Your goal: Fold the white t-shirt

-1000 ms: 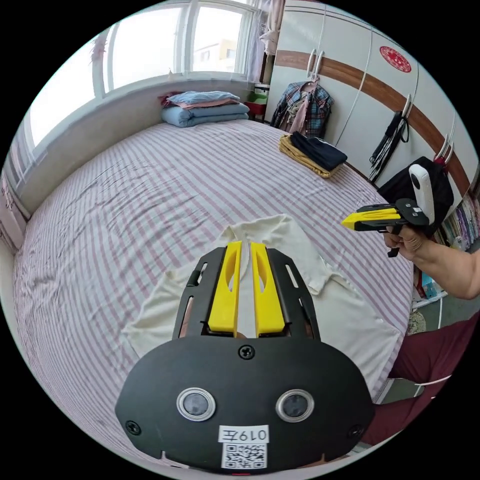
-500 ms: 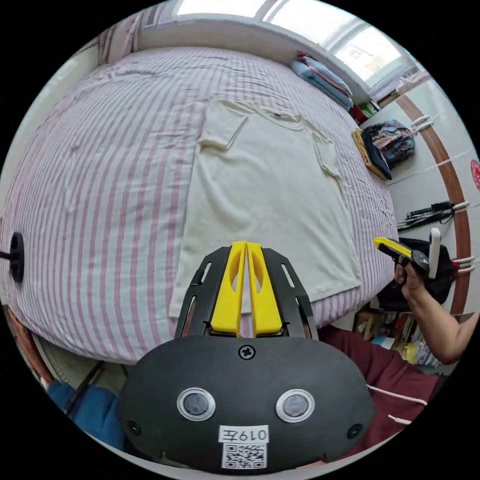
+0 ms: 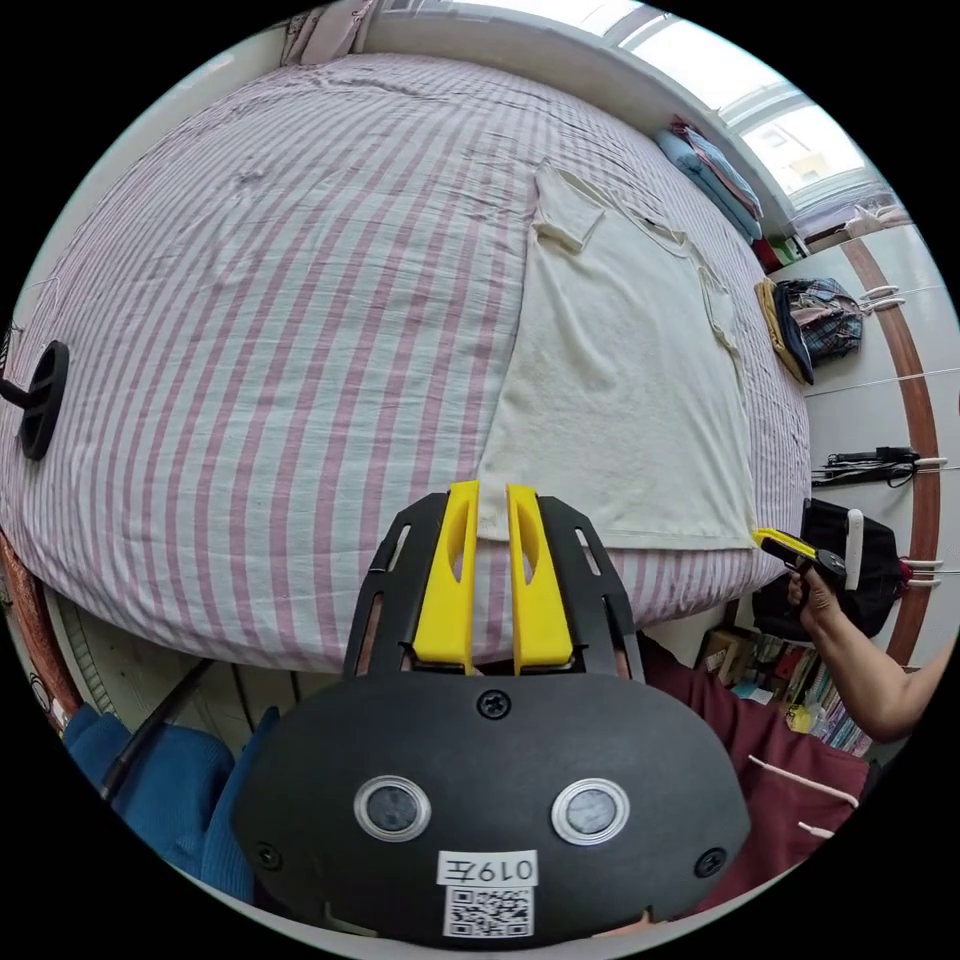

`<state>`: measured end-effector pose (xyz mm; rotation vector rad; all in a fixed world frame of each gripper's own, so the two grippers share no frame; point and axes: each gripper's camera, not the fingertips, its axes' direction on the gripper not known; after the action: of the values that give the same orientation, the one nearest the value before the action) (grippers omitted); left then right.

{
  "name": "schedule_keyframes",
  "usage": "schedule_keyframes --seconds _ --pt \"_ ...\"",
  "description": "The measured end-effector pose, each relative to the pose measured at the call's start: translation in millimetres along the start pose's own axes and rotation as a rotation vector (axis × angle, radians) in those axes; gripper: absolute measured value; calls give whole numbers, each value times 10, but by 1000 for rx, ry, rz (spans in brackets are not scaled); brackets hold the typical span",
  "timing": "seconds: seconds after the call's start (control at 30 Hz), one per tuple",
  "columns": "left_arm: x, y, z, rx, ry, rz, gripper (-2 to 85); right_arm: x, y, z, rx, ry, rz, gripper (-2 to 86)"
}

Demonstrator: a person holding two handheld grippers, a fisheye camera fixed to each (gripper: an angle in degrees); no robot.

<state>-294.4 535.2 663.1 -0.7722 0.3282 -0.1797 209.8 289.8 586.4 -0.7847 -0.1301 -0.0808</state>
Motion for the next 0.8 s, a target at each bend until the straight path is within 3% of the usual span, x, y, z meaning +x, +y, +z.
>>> schedule_keyframes --seconds 0.23,0.8 --pt "-31 -74 234 -105 -13 94 92 -35 15 87 2 -18 57 115" --pt "-335 -26 684 -182 133 38 61 135 199 290 24 -131 118 86"
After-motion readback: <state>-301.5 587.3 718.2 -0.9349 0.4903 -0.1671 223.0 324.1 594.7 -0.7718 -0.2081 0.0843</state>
